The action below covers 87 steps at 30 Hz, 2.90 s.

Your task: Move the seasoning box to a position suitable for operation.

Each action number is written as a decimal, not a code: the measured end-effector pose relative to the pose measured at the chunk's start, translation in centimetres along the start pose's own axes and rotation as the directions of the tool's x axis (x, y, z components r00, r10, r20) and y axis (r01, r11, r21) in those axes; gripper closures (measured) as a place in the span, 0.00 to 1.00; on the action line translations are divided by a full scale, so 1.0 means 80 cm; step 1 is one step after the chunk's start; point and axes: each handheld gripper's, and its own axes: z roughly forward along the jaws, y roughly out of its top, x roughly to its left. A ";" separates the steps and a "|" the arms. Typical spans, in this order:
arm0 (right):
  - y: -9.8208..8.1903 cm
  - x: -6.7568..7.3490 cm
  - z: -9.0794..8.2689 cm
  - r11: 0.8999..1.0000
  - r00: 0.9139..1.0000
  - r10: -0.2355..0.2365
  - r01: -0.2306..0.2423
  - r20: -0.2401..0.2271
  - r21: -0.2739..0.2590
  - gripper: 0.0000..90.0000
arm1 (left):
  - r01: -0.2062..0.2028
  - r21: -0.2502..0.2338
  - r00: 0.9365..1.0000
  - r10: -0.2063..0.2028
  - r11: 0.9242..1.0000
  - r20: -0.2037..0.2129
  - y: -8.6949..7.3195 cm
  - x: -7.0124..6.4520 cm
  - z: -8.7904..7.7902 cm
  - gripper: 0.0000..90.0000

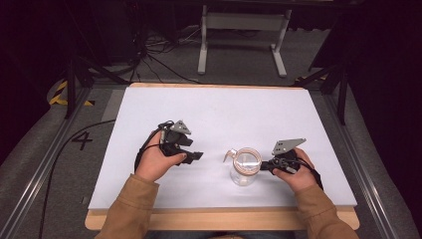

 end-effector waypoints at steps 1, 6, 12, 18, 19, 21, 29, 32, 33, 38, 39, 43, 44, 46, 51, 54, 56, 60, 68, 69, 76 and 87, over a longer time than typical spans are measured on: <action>0.001 0.002 0.000 1.000 1.000 -0.003 0.003 -0.008 0.004 1.00 | -0.015 0.010 1.000 0.015 1.000 -0.002 0.000 0.001 0.000 0.44; 0.004 0.012 0.003 1.000 0.999 -0.022 0.023 -0.030 0.018 1.00 | -0.032 0.030 0.999 0.031 0.999 0.041 0.002 -0.004 0.007 0.61; 0.008 0.028 0.008 0.998 0.997 -0.051 0.053 -0.051 0.034 1.00 | -0.154 0.080 0.987 0.151 0.985 0.046 0.013 -0.018 0.030 0.83; 0.008 0.042 0.010 0.996 0.995 -0.076 0.078 -0.066 0.035 1.00 | -0.182 0.097 0.982 0.176 0.978 0.072 0.021 -0.026 0.051 0.93; 0.008 0.043 0.010 0.996 0.994 -0.080 0.082 -0.069 0.032 1.00 | -0.188 0.103 0.981 0.181 0.977 0.074 0.021 -0.027 0.055 0.94; 0.005 0.042 0.009 0.997 0.994 -0.070 0.072 -0.086 0.022 1.00 | -0.201 0.110 0.978 0.193 0.973 0.076 0.023 -0.029 0.062 0.96; -0.003 0.039 -0.002 0.998 0.996 -0.055 0.056 -0.068 0.008 1.00 | -0.214 0.096 0.976 0.208 0.972 0.072 0.029 -0.033 0.074 1.00; -0.004 0.040 -0.003 0.998 0.996 -0.059 0.060 -0.069 0.005 1.00 | -0.219 0.094 0.975 0.214 0.971 0.065 0.030 -0.034 0.077 1.00; -0.005 0.040 -0.004 0.998 0.996 -0.062 0.062 -0.070 0.004 1.00 | -0.217 0.100 0.975 0.212 0.971 0.063 0.030 -0.034 0.078 1.00; -0.007 0.041 -0.006 0.998 0.996 -0.058 0.058 -0.069 0.003 1.00 | -0.223 0.103 0.974 0.219 0.969 0.053 0.032 -0.031 0.081 1.00; -0.008 0.041 -0.007 0.998 0.996 -0.057 0.057 -0.066 0.005 1.00 | -0.224 0.105 0.974 0.219 0.969 0.056 0.033 -0.031 0.082 1.00; -0.015 0.040 -0.012 0.999 0.997 -0.047 0.047 -0.057 0.005 1.00 | -0.222 0.147 0.970 0.204 0.964 0.130 0.036 -0.028 0.086 1.00; -0.017 0.040 -0.013 0.999 0.998 -0.043 0.043 -0.055 0.003 1.00 | -0.231 0.143 0.966 0.210 0.962 0.150 0.037 -0.030 0.086 1.00; -0.022 0.039 -0.016 0.999 0.998 -0.034 0.034 -0.049 0.005 1.00 | -0.237 0.164 0.967 0.217 0.958 0.134 0.043 -0.033 0.087 1.00; -0.028 0.038 -0.022 1.000 0.999 -0.018 0.018 -0.040 -0.002 1.00 | -0.241 0.205 0.969 0.226 0.948 0.097 0.046 -0.040 0.094 1.00; -0.028 0.039 -0.022 1.000 0.999 -0.021 0.021 -0.041 -0.004 1.00 | -0.212 0.224 0.977 0.197 0.951 0.087 0.046 -0.035 0.090 1.00; -0.028 0.039 -0.020 1.000 0.999 -0.023 0.023 -0.045 0.001 1.00 | -0.199 0.209 0.979 0.184 0.957 0.089 0.045 -0.033 0.089 1.00; -0.028 0.040 -0.019 1.000 0.999 -0.023 0.023 -0.047 0.002 1.00 | -0.210 0.176 0.977 0.200 0.962 0.072 0.048 -0.034 0.088 1.00; -0.031 0.042 -0.023 1.000 0.999 -0.019 0.019 -0.038 -0.002 1.00 | -0.219 0.109 0.975 0.212 0.970 0.072 0.051 -0.033 0.093 1.00; -0.031 0.042 -0.023 1.000 0.999 -0.019 0.019 -0.038 -0.002 1.00 | -0.221 0.098 0.974 0.214 0.970 0.073 0.052 -0.032 0.095 1.00; -0.041 0.042 -0.032 1.000 1.000 0.003 -0.003 -0.019 -0.006 1.00 | -0.226 0.060 0.972 0.221 0.972 0.081 0.057 -0.028 0.113 1.00; -0.041 0.042 -0.034 1.000 1.000 0.001 -0.002 -0.012 -0.023 1.00 | -0.193 0.077 0.979 0.187 0.978 0.078 0.060 -0.019 0.088 0.99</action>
